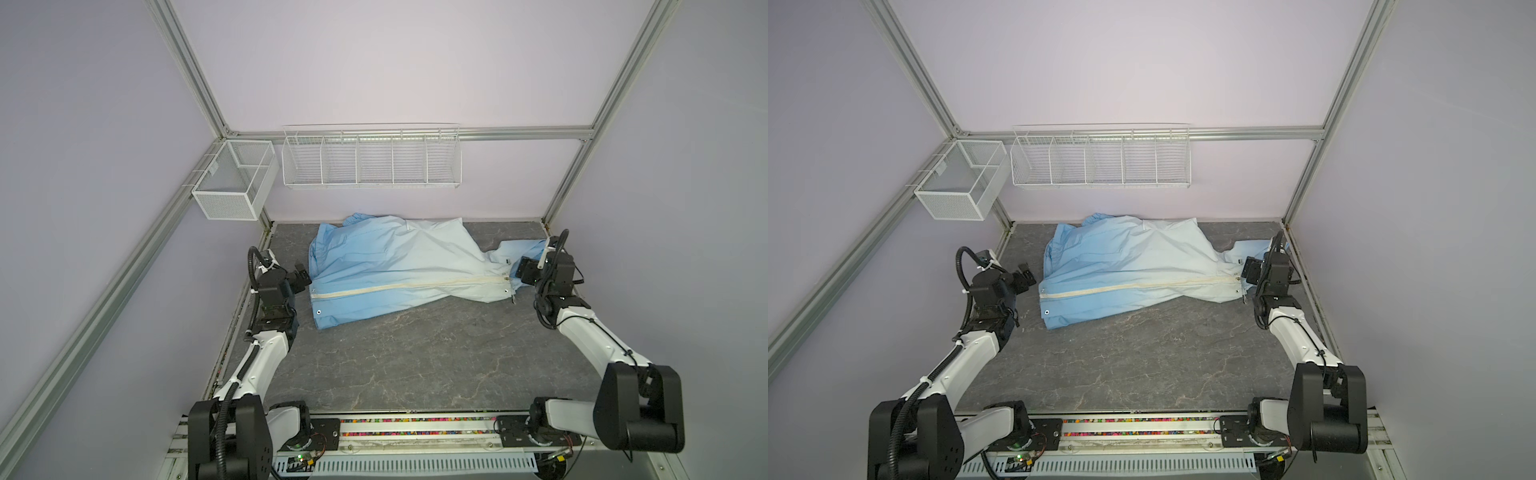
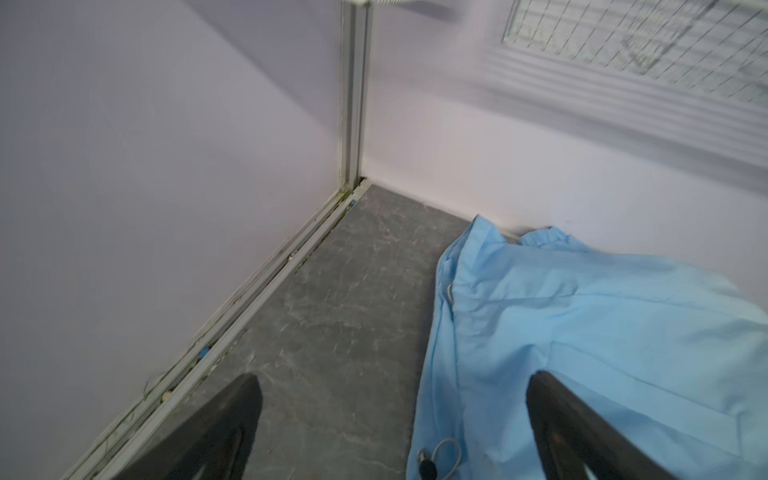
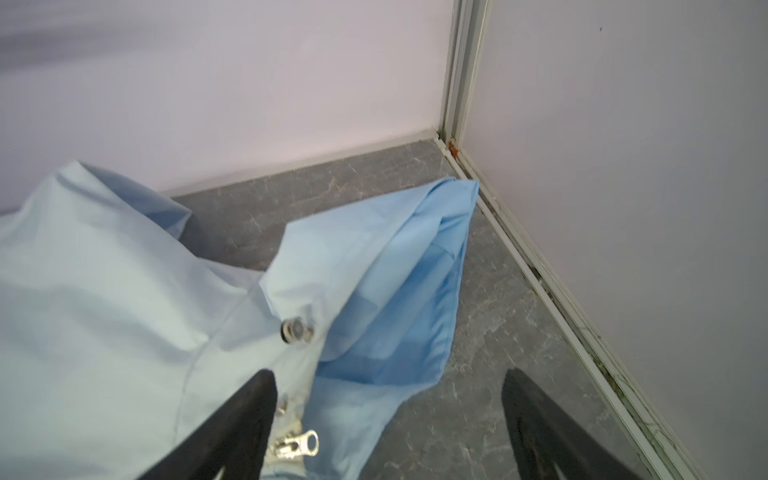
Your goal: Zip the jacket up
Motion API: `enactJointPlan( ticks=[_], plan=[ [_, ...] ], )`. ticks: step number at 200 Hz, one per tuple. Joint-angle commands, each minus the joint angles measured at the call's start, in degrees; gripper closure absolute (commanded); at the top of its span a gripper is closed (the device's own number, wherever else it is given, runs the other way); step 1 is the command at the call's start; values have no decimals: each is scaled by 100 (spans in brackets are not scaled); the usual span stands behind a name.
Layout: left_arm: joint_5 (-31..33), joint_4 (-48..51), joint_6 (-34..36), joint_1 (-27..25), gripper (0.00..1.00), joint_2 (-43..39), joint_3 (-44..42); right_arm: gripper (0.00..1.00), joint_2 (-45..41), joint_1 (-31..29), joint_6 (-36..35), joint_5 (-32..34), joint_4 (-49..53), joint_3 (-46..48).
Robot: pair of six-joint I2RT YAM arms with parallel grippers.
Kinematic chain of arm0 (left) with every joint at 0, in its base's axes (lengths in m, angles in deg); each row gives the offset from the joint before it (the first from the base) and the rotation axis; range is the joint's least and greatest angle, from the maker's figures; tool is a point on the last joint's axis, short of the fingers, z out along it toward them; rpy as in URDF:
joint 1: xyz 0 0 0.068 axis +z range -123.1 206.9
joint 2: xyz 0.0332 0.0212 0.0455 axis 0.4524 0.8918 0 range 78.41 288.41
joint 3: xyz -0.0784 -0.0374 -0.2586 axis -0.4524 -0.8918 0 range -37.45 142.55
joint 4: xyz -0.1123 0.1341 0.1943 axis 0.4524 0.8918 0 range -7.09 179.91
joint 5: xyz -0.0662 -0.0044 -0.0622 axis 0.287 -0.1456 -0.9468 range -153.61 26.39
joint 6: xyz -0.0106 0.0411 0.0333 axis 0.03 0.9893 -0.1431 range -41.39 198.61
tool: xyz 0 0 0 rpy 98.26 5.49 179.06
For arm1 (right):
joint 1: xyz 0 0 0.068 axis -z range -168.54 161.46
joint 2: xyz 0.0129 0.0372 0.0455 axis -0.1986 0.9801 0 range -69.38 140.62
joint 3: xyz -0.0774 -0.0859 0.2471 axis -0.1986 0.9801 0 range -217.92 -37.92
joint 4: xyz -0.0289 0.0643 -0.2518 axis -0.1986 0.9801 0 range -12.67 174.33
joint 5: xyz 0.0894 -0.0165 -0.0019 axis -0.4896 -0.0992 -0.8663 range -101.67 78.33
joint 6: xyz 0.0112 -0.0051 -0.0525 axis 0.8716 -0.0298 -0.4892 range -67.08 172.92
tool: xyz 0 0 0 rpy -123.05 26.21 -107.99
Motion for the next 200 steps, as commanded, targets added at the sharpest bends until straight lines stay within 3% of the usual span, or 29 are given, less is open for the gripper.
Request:
enactJointPlan(
  ticks=[1, 31, 56, 68, 88, 117, 149, 168, 189, 200],
  plan=[
    [371, -661, 269, -55, 0, 52, -275, 12, -233, -15, -437, 247, -763, 461],
    [215, -1395, 446, -84, 0, 349, -634, 12, -45, -15, -451, 23, -1486, 1059],
    [-14, -2305, 438, -91, 0, 676, -915, 12, 387, -20, -404, -352, -1689, 1024],
    [-99, -1922, 420, -88, 0, 657, -777, 12, 619, -74, -496, -396, -1864, 1071],
    [-298, -1735, 444, -88, 0, 685, -805, 12, 931, -86, -497, -415, -3119, 1663],
    [-323, -3447, 517, -95, 1, 1322, -1489, 12, 1327, -112, -747, -913, -3738, 1809],
    [-248, -4277, 549, -120, 1, 2298, -1346, 12, 1364, -174, -873, -1063, -3742, 1804],
    [-168, -2936, 518, -187, 1, 1959, -943, 12, 1372, -174, -879, -1066, -3747, 1804],
    [-84, -3811, 600, -212, 1, 2252, -1132, 12, 1381, -174, -863, -1058, -3721, 1785],
    [-96, -3609, 587, -219, 1, 2183, -1093, 12, 1381, -174, -865, -1058, -3723, 1786]
  ],
)
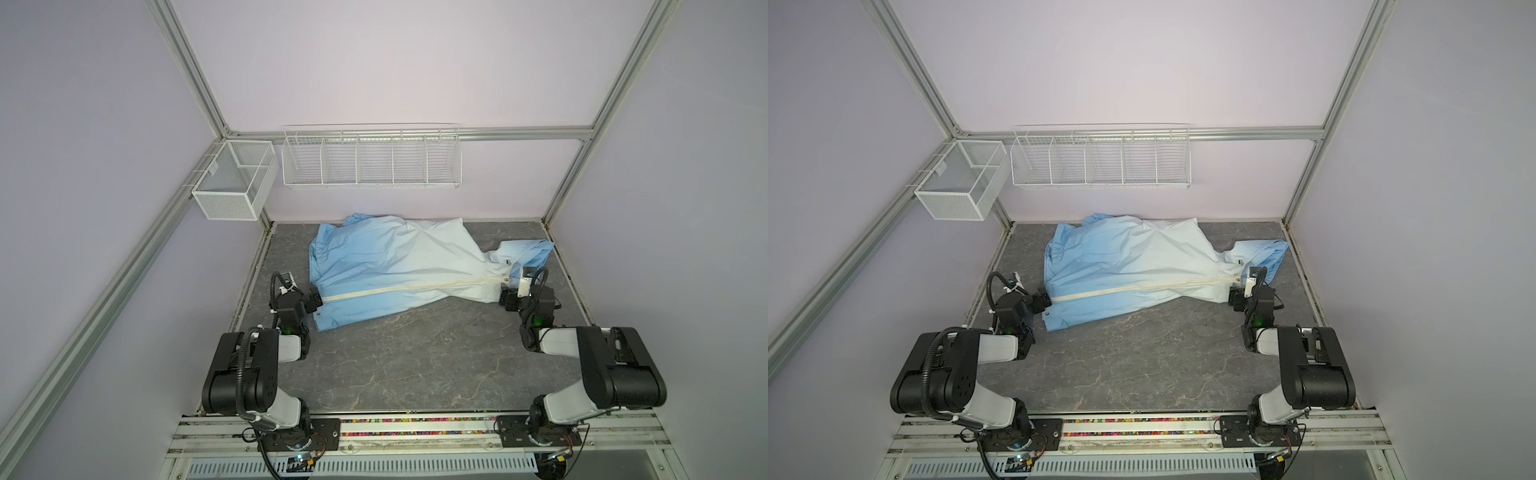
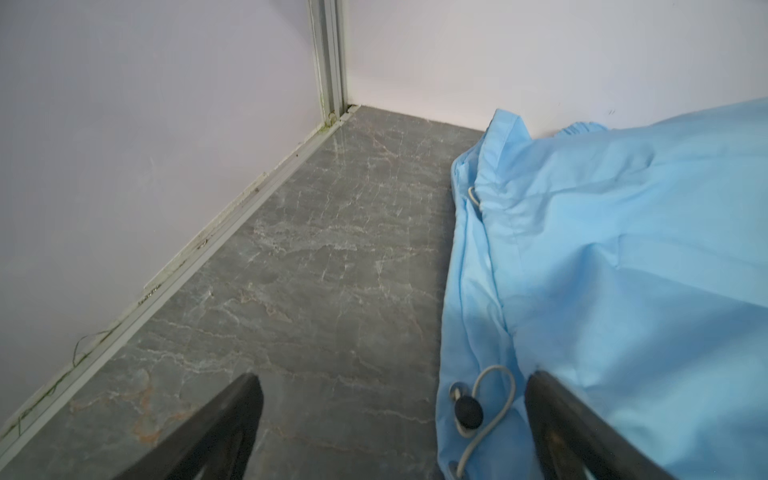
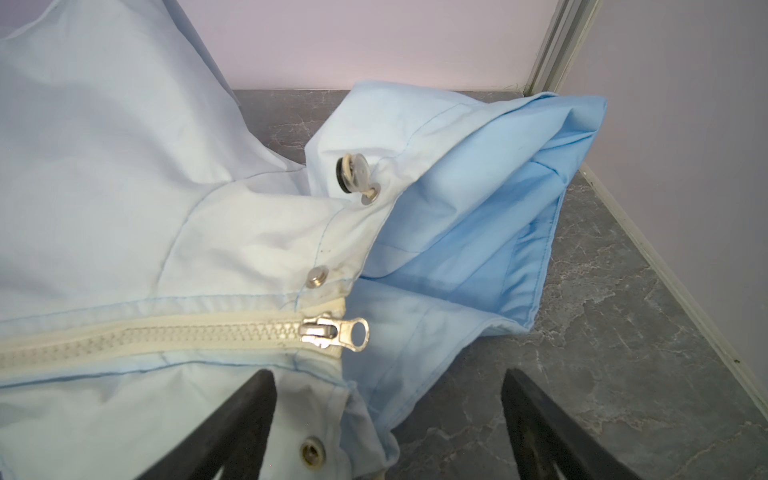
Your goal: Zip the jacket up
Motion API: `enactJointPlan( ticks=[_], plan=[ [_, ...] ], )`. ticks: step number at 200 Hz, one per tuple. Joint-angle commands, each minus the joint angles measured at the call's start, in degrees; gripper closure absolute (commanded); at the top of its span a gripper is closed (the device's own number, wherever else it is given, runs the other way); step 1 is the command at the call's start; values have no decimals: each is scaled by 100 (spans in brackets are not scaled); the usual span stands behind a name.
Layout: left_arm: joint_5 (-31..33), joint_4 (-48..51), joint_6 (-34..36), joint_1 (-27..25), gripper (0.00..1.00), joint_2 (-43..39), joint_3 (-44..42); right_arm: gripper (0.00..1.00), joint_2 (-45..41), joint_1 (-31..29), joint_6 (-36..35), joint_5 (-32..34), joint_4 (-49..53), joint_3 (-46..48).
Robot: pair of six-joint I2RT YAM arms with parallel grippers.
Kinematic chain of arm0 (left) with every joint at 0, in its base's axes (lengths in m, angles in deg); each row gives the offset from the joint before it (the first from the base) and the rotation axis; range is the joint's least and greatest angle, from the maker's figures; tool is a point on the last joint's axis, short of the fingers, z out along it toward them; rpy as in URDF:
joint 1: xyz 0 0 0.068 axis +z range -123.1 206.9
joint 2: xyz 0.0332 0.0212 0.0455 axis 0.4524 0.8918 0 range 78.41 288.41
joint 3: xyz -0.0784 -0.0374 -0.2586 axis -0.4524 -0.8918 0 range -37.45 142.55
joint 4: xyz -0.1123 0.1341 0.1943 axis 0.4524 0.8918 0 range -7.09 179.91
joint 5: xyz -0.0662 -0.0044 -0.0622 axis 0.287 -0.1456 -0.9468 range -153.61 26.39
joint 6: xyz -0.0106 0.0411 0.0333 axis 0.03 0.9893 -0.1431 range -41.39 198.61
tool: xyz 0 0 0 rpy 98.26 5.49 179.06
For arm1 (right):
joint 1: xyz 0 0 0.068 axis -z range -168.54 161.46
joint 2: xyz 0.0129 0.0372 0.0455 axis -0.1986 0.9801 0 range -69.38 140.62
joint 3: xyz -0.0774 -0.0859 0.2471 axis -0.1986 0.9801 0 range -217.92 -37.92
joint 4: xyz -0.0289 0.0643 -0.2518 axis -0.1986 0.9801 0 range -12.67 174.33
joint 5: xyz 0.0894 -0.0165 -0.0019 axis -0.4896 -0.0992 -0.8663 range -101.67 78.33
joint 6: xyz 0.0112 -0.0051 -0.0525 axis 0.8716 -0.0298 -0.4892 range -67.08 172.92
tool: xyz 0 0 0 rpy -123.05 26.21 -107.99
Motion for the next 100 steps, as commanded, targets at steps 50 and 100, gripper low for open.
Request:
enactJointPlan(
  ticks=[50, 100],
  plan=[
    [112, -358, 118, -63, 1, 64, 58, 12, 15, -25, -149, -78, -232, 29],
    [120, -382, 126, -62, 1, 63, 56, 12, 6, -25, -146, -75, -255, 48]
  ],
)
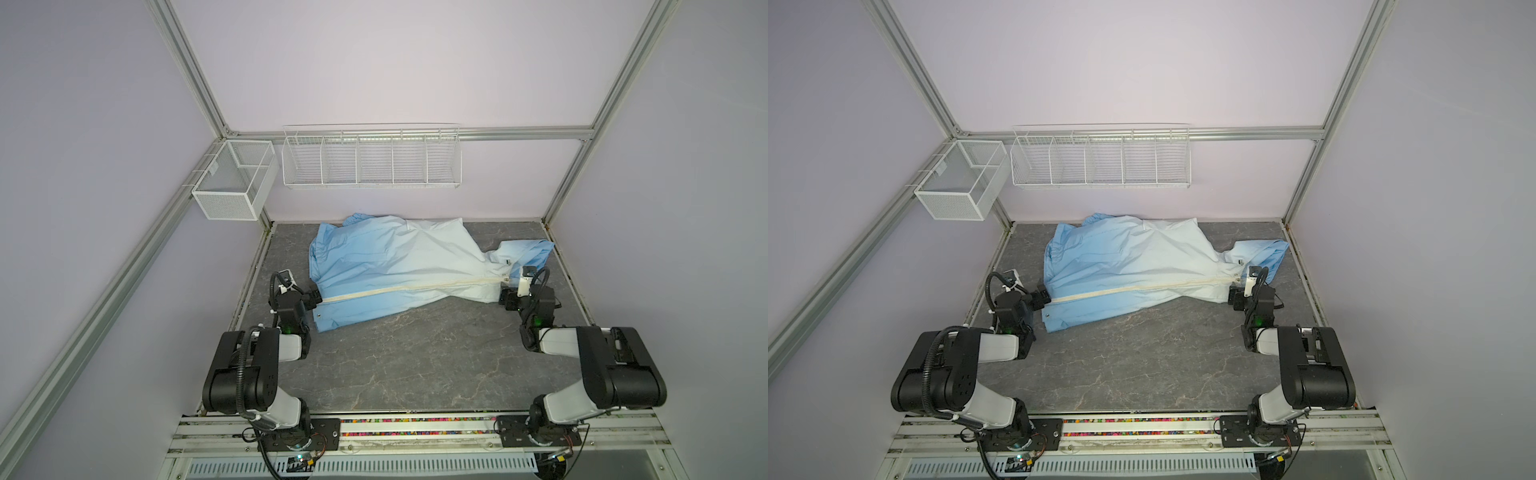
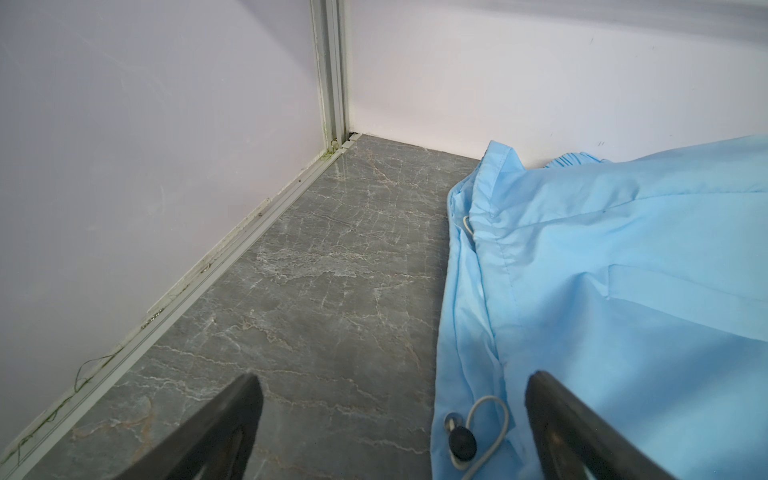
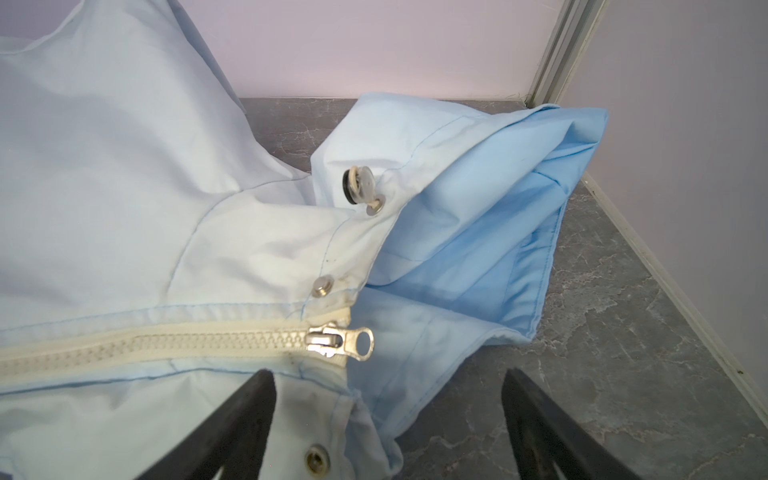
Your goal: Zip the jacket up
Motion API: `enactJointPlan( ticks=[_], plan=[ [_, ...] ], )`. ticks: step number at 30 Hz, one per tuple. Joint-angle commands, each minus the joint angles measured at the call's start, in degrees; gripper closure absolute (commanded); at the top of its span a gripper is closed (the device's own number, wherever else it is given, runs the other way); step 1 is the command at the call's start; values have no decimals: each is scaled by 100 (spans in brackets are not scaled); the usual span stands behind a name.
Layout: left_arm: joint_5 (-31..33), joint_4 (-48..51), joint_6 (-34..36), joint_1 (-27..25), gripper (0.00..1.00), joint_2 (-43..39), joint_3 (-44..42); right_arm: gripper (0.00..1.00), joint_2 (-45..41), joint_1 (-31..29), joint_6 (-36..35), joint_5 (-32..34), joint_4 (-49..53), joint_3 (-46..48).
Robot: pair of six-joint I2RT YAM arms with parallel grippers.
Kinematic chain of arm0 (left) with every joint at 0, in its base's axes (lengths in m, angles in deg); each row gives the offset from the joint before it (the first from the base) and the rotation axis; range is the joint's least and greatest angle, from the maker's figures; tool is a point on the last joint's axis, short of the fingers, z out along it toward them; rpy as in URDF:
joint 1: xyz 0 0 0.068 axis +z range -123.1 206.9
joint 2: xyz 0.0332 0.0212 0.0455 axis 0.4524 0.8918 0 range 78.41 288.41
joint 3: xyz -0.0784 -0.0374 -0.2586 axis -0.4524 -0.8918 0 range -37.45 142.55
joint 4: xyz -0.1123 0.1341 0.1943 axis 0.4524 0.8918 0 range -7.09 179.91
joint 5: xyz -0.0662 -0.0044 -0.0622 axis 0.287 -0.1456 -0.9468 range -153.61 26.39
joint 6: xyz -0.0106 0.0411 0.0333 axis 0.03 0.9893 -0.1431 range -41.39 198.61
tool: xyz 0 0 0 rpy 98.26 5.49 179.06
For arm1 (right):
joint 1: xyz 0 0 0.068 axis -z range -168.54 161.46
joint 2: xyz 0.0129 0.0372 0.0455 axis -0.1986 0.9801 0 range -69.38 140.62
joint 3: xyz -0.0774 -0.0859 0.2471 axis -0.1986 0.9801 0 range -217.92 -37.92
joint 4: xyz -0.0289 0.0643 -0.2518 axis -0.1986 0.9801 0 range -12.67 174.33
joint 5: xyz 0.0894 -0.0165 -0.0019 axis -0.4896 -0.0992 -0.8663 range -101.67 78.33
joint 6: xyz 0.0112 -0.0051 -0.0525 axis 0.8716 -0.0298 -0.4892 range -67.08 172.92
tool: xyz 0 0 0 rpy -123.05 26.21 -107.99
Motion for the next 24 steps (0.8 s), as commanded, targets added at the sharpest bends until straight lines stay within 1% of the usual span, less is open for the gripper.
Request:
enactJointPlan(
  ticks=[1, 13, 24],
  plan=[
    [52, -185, 108, -40, 1, 37, 54, 12, 6, -25, -134, -59, -187, 52],
    [59, -187, 108, -50, 1, 37, 54, 12, 12, -26, -137, -60, -178, 39],
    [209, -125, 161, -124, 1, 47, 93, 12, 23, -25, -146, -70, -151, 20]
  ],
)
